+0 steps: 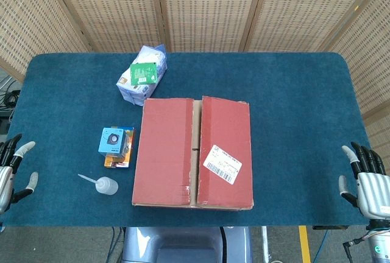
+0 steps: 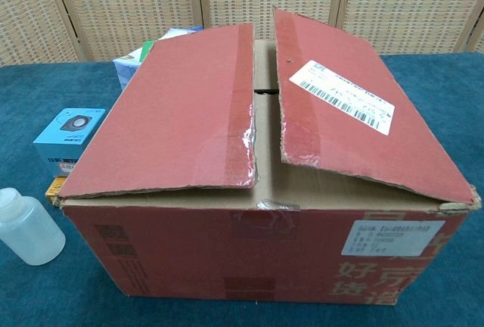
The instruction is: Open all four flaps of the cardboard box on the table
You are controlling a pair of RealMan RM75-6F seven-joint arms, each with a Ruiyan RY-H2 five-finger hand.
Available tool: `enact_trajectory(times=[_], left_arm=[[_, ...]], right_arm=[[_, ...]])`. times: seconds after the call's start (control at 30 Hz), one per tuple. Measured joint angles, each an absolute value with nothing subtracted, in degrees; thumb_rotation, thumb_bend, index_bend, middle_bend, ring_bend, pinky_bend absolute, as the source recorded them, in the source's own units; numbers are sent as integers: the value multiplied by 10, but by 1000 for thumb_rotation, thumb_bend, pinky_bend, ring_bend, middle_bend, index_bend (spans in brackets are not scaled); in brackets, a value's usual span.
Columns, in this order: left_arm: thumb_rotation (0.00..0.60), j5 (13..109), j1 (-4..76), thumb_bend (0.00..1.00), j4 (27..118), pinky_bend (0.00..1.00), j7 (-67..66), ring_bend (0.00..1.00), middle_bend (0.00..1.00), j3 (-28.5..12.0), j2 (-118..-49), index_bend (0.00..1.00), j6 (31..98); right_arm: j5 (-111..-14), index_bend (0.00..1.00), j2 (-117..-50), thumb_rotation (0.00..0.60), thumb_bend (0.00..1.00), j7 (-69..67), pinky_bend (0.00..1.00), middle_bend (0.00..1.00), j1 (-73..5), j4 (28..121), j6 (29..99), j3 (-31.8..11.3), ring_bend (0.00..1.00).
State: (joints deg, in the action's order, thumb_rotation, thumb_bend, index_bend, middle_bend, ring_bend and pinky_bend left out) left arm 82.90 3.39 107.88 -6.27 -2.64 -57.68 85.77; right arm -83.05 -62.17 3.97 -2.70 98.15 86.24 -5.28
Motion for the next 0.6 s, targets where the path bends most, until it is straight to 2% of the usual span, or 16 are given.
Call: enact_trajectory(times=[0.6], left_arm=[[600, 837, 31, 468, 1074, 0, -61, 0, 0, -21, -579, 141, 859]], right_arm=[[-842, 101, -617, 600, 617, 27, 52, 50, -26, 979, 864, -49, 0]])
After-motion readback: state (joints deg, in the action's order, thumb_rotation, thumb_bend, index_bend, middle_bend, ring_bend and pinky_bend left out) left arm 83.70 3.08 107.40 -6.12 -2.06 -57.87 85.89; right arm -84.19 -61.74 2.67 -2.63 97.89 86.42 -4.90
